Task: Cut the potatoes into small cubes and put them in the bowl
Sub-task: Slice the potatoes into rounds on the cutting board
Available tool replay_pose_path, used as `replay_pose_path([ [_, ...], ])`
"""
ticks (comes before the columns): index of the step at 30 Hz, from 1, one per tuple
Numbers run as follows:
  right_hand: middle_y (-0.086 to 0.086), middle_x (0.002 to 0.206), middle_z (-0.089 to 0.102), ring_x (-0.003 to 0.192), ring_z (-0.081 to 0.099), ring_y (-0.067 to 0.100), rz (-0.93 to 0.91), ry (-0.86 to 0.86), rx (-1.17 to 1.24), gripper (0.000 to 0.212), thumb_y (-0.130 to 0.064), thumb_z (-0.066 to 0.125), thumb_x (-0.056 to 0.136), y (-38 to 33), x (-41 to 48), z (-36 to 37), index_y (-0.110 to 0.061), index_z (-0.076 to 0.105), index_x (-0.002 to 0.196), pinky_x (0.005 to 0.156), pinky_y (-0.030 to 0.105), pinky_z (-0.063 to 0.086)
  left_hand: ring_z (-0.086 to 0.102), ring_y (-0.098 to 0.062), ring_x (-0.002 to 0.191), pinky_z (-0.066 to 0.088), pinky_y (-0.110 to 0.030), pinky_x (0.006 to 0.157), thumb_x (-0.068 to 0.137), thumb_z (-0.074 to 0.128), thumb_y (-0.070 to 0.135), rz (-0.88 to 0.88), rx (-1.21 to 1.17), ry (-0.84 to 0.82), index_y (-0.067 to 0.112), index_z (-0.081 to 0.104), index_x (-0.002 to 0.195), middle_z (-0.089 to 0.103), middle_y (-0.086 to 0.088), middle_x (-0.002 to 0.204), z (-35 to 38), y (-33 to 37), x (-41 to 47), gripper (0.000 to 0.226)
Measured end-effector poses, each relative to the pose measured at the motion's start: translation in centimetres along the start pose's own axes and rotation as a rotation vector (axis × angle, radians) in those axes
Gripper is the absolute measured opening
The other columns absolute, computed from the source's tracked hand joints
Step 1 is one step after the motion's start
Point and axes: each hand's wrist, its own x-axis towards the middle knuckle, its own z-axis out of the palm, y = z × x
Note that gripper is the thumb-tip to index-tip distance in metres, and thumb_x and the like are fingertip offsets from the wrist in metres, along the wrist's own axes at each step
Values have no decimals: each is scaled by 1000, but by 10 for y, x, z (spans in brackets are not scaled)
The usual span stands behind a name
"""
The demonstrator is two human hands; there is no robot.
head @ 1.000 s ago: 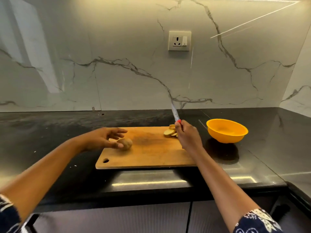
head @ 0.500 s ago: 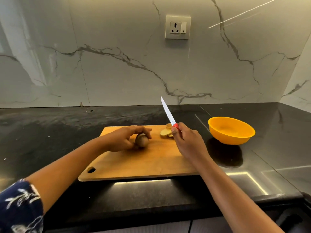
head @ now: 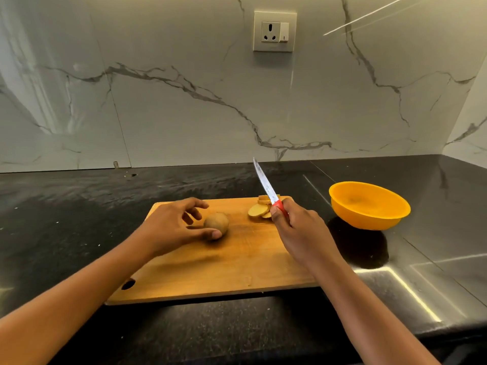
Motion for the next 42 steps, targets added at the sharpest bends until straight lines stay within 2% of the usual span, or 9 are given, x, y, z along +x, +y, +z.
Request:
replay_pose_path([
  [5,-13,66,49,58,50,8,-5,-46,-33,22,-41,37,100,-3,-2,-1,-24,48,89,51,19,31,57,-5,87,50,-19,79,72,74,45,39,118,77,33,52,114,57,12,102,17,13,4,49],
  [8,-10,69,53,62,52,10,13,-80,-27,28,-42,36,100,-4,-3,-2,-21,53,94,54,22,35,59,-4,94,52,-23,85,76,76,30,56,-6,5,45,53,108,59,14,108,11,3,5,42],
  [13,-7,86,60,76,56,10,17,-227,-51,30,-43,32,101,-9,-7,-1,-23,51,113,63,28,43,60,0,102,51,-18,83,56,74,67,71,-216,-89,57,58,110,62,24,110,0,-7,0,57],
  [17,-8,88,59,77,55,8,18,-310,-48,26,-41,33,101,-17,-11,-1,-25,51,113,65,29,43,62,2,97,48,-9,75,64,76,35,85,-284,-3,38,66,107,67,17,104,4,-6,1,45],
  [20,-6,94,60,81,54,8,27,-337,-50,25,-40,33,101,-22,-12,0,-26,51,111,68,30,43,64,0,98,50,-11,77,64,77,27,84,-339,34,30,66,108,68,16,105,8,-8,0,46],
  [26,-4,101,61,89,56,14,64,-358,-103,29,-43,30,101,-32,-21,4,-26,50,112,77,35,47,66,-4,98,54,-20,84,57,80,31,70,-399,88,31,71,101,70,13,104,10,-10,0,45],
  [31,-3,95,59,85,55,14,52,-400,-142,31,-44,28,101,-41,-23,9,-25,48,116,71,34,46,65,1,92,51,-12,79,55,77,36,56,-361,177,36,73,91,69,23,96,13,-8,-1,37],
  [36,-3,91,55,82,53,15,37,-395,-185,32,-42,28,102,-48,-22,11,-23,46,119,64,32,38,62,8,91,47,-4,72,57,75,35,76,-310,213,33,70,94,70,18,87,13,-3,-3,37],
  [42,0,97,57,81,49,15,14,-425,-259,29,-34,32,102,-57,-20,6,-20,47,122,64,30,35,59,15,89,43,0,71,58,74,35,95,-255,225,36,67,93,62,40,76,13,-2,-5,35],
])
